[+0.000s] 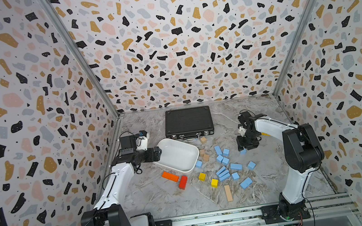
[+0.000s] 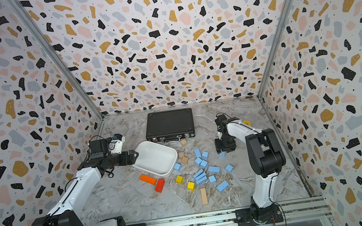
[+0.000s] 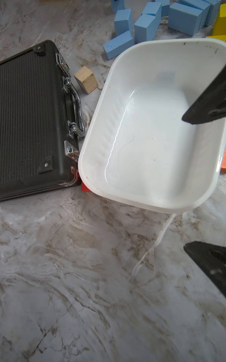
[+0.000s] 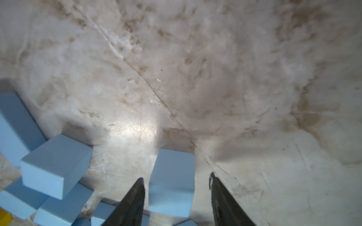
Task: Pick out the blue building blocks
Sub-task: Pick up the building block from the center of the board.
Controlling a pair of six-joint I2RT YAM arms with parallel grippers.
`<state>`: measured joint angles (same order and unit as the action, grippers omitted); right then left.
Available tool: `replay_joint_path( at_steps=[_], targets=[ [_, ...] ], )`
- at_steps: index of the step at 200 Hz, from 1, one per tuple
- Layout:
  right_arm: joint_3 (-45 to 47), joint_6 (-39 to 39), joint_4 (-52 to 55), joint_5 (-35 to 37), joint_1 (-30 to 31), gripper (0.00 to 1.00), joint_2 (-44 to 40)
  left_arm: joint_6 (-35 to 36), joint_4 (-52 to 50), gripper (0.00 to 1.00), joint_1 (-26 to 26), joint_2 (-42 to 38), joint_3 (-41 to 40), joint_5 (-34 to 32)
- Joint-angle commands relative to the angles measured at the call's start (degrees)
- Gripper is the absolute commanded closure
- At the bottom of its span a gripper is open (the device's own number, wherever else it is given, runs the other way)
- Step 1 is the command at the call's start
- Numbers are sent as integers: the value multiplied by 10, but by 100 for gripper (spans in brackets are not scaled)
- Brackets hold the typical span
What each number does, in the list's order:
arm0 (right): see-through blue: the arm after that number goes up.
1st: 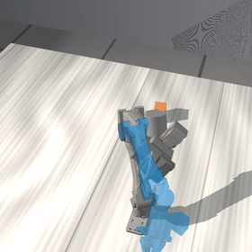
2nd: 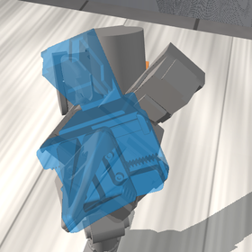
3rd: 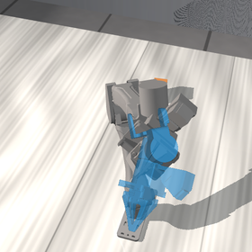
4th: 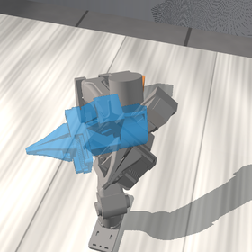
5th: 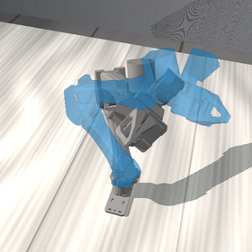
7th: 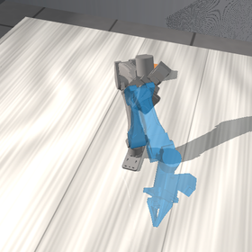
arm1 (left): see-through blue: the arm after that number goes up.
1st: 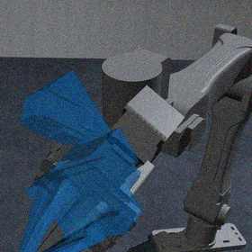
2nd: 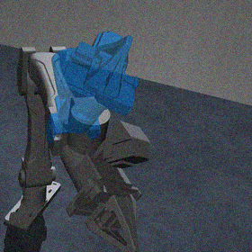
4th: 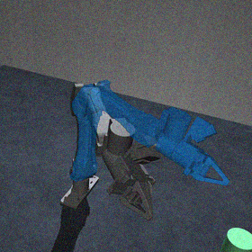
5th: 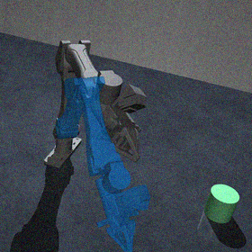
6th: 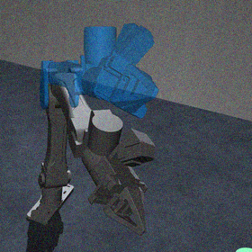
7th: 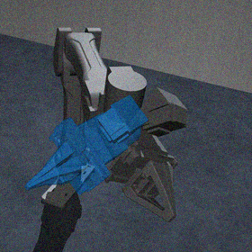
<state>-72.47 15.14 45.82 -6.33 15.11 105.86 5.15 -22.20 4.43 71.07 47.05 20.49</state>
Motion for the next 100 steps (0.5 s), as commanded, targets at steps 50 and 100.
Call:
replay_joint_path(
  at_steps=[50, 100],
  targets=[
    [-26, -7, 8, 8, 2, 59, 13, -3, 13, 6, 1, 3, -5, 8],
    [-34, -8, 28, 18, 2, 70, -23, -10, 4, 6, 1, 40, 43, -31]
  ],
)
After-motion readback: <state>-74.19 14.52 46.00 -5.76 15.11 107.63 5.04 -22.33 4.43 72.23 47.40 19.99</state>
